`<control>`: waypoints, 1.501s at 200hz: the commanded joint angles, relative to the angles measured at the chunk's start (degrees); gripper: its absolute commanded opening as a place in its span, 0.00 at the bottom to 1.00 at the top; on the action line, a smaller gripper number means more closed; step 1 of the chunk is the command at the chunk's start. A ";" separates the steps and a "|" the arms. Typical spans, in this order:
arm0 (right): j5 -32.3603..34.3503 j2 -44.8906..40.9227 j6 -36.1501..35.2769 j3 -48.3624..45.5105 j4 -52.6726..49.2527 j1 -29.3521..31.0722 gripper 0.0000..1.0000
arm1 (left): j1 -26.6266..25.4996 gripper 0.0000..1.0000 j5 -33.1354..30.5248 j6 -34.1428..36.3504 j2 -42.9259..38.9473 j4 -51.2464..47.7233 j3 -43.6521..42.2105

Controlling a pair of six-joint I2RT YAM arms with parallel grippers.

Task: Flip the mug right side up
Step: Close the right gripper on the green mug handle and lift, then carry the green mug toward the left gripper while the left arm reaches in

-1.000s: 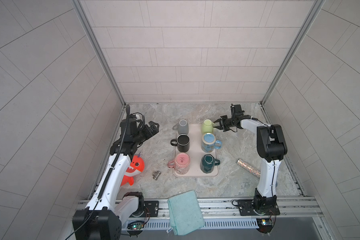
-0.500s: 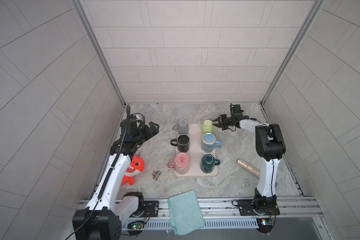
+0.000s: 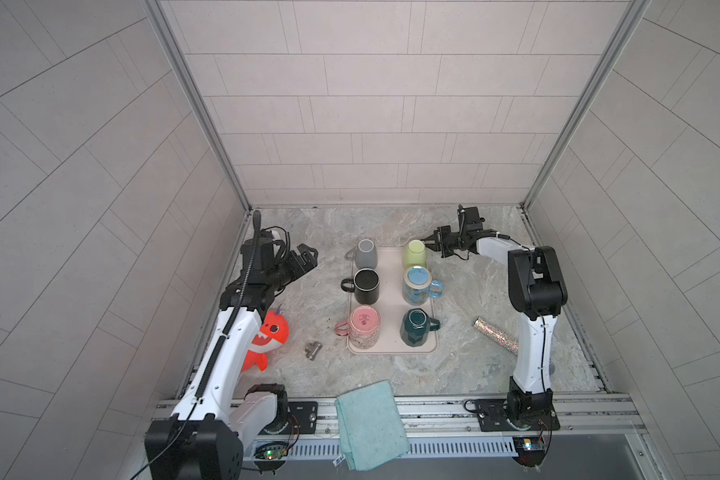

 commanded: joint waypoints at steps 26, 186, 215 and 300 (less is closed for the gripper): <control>1.47 1.00 1.26 3.23 1.31 -0.16 0.07 | -0.26 0.98 -0.41 0.98 0.15 -0.65 0.87; -0.37 -1.75 -22.78 16.66 -10.54 0.36 0.00 | -0.18 0.99 2.03 0.10 5.49 0.70 5.39; 2.31 -3.05 -37.50 23.24 -21.68 1.85 0.00 | -0.18 0.97 3.45 -0.42 6.69 2.31 7.57; 24.21 -20.12 -79.14 16.96 -28.01 17.93 0.00 | -0.98 0.91 12.12 -0.88 13.57 4.01 17.63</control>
